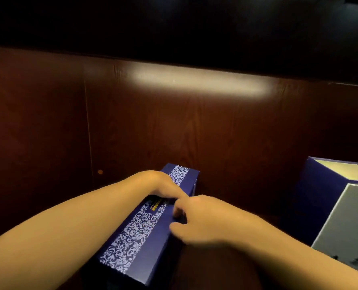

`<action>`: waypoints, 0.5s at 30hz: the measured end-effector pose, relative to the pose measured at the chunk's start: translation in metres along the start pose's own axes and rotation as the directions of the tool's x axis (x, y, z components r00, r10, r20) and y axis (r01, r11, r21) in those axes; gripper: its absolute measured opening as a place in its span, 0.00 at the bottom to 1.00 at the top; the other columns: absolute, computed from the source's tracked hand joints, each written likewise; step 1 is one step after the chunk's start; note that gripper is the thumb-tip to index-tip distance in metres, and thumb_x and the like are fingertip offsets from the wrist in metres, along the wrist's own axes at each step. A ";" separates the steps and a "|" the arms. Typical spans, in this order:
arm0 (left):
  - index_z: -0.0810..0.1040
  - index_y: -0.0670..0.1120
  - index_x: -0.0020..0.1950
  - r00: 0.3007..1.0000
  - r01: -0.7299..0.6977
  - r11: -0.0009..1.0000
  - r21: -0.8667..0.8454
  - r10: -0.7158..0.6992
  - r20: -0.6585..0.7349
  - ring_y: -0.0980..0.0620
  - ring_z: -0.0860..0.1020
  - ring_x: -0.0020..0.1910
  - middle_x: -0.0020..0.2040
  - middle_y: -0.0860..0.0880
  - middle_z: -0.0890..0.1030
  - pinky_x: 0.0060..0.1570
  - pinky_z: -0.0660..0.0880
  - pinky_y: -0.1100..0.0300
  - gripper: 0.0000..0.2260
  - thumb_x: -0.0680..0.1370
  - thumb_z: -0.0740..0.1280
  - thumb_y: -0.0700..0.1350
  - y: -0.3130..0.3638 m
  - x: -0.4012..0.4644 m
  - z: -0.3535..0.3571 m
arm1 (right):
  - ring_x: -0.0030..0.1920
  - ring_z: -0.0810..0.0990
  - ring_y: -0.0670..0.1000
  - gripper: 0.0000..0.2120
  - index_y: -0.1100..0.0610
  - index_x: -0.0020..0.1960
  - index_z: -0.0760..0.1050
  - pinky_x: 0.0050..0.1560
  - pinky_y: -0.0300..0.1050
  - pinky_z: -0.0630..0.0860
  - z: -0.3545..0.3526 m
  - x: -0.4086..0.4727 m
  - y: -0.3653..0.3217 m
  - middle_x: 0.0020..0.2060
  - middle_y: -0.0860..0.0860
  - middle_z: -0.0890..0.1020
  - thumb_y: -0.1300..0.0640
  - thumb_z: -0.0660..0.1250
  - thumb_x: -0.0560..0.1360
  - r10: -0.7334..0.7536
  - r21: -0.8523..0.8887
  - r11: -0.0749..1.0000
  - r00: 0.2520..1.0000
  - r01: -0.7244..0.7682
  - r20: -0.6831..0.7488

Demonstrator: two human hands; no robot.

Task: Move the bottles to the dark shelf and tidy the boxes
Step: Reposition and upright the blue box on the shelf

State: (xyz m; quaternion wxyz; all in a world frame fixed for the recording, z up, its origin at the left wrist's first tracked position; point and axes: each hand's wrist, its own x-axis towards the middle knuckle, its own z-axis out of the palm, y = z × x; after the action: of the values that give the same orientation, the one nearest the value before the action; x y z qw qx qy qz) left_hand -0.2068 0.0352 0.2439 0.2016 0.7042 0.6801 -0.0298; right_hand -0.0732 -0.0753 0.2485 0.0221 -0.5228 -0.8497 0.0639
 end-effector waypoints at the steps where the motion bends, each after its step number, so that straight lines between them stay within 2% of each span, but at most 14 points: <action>1: 0.77 0.49 0.43 1.000 -0.016 0.999 0.031 0.017 -0.018 0.52 0.76 0.39 0.52 0.49 0.80 0.36 0.71 0.56 0.28 0.56 0.72 0.69 0.001 0.002 0.001 | 0.46 0.79 0.53 0.14 0.50 0.52 0.76 0.49 0.49 0.78 -0.007 0.001 0.013 0.45 0.49 0.83 0.43 0.65 0.72 0.002 -0.024 1.000 0.999 -0.003 -0.037; 2: 0.77 0.47 0.50 0.999 -0.031 0.998 0.050 0.033 -0.026 0.50 0.77 0.44 0.55 0.48 0.78 0.40 0.73 0.55 0.35 0.54 0.72 0.70 0.001 0.004 0.001 | 0.45 0.80 0.52 0.15 0.49 0.52 0.77 0.48 0.49 0.78 -0.012 0.003 0.027 0.44 0.48 0.82 0.41 0.67 0.70 0.010 -0.058 0.998 0.998 -0.014 -0.069; 3: 0.74 0.45 0.62 0.999 -0.043 0.997 0.063 0.045 -0.022 0.48 0.76 0.51 0.60 0.47 0.75 0.46 0.75 0.53 0.46 0.52 0.72 0.71 0.000 0.008 0.003 | 0.46 0.80 0.51 0.19 0.49 0.52 0.76 0.49 0.50 0.78 -0.018 0.007 0.040 0.45 0.47 0.82 0.39 0.69 0.68 0.024 -0.094 0.995 0.995 -0.033 -0.095; 4: 0.65 0.46 0.73 0.998 -0.062 0.995 0.079 0.063 -0.006 0.45 0.74 0.60 0.66 0.46 0.70 0.54 0.75 0.49 0.56 0.51 0.73 0.72 -0.001 0.011 0.003 | 0.49 0.79 0.51 0.24 0.49 0.55 0.75 0.50 0.51 0.78 -0.022 0.012 0.052 0.47 0.47 0.81 0.36 0.72 0.65 0.046 -0.124 0.991 0.992 -0.060 -0.115; 5: 0.55 0.48 0.79 0.995 -0.096 0.991 0.090 0.095 0.024 0.43 0.70 0.66 0.71 0.47 0.65 0.60 0.73 0.46 0.62 0.51 0.74 0.72 -0.003 0.012 0.002 | 0.53 0.78 0.52 0.32 0.49 0.60 0.73 0.53 0.51 0.77 -0.025 0.018 0.062 0.52 0.47 0.79 0.34 0.73 0.63 0.073 -0.140 0.986 0.990 -0.089 -0.118; 6: 0.48 0.51 0.80 0.988 -0.146 0.985 0.089 0.141 0.060 0.43 0.66 0.70 0.74 0.49 0.61 0.63 0.71 0.45 0.65 0.52 0.75 0.71 -0.006 0.013 0.001 | 0.58 0.76 0.53 0.40 0.50 0.65 0.70 0.57 0.52 0.76 -0.026 0.025 0.071 0.58 0.48 0.77 0.32 0.75 0.60 0.099 -0.146 0.983 0.990 -0.112 -0.098; 8: 0.42 0.56 0.81 0.960 -0.256 0.964 0.078 0.244 0.137 0.46 0.64 0.72 0.76 0.54 0.57 0.67 0.68 0.48 0.65 0.54 0.78 0.66 -0.013 0.011 -0.005 | 0.69 0.67 0.55 0.55 0.51 0.75 0.60 0.67 0.55 0.70 -0.024 0.040 0.082 0.69 0.51 0.69 0.30 0.77 0.56 0.110 -0.175 0.979 0.994 -0.109 -0.005; 9: 0.42 0.57 0.80 0.943 -0.306 0.948 0.087 0.289 0.163 0.48 0.63 0.72 0.77 0.56 0.56 0.68 0.67 0.49 0.64 0.56 0.79 0.64 -0.017 0.009 -0.007 | 0.74 0.61 0.56 0.61 0.52 0.79 0.54 0.73 0.57 0.62 -0.022 0.049 0.086 0.75 0.52 0.63 0.28 0.77 0.56 0.094 -0.198 0.977 0.994 -0.082 0.051; 11: 0.43 0.58 0.80 0.922 -0.371 0.922 0.109 0.352 0.163 0.51 0.63 0.72 0.77 0.57 0.56 0.70 0.64 0.52 0.62 0.58 0.80 0.61 -0.024 0.004 -0.009 | 0.79 0.48 0.55 0.67 0.52 0.81 0.44 0.77 0.60 0.46 -0.017 0.061 0.088 0.80 0.52 0.51 0.26 0.75 0.57 0.045 -0.207 0.978 0.989 -0.015 0.140; 12: 0.44 0.57 0.80 0.920 -0.382 0.917 0.113 0.366 0.138 0.52 0.63 0.71 0.77 0.57 0.57 0.70 0.64 0.53 0.61 0.59 0.80 0.61 -0.028 0.000 -0.010 | 0.79 0.46 0.54 0.67 0.51 0.81 0.43 0.77 0.60 0.43 -0.014 0.066 0.087 0.80 0.51 0.50 0.25 0.74 0.56 0.019 -0.173 0.985 0.987 0.010 0.160; 15: 0.46 0.57 0.80 0.954 -0.298 0.932 0.206 0.296 0.044 0.50 0.61 0.70 0.75 0.55 0.59 0.70 0.64 0.50 0.60 0.57 0.76 0.69 -0.049 -0.012 -0.006 | 0.75 0.57 0.54 0.63 0.47 0.80 0.48 0.75 0.56 0.55 0.001 0.070 0.082 0.76 0.48 0.60 0.22 0.71 0.56 -0.039 -0.014 0.999 0.992 0.041 0.123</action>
State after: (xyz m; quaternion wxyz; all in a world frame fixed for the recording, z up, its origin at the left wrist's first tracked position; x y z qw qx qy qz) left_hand -0.2570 0.0253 0.2414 0.1322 0.8161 0.5575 -0.0751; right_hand -0.0321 0.0240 0.2346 -0.0332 -0.5008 -0.8604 0.0884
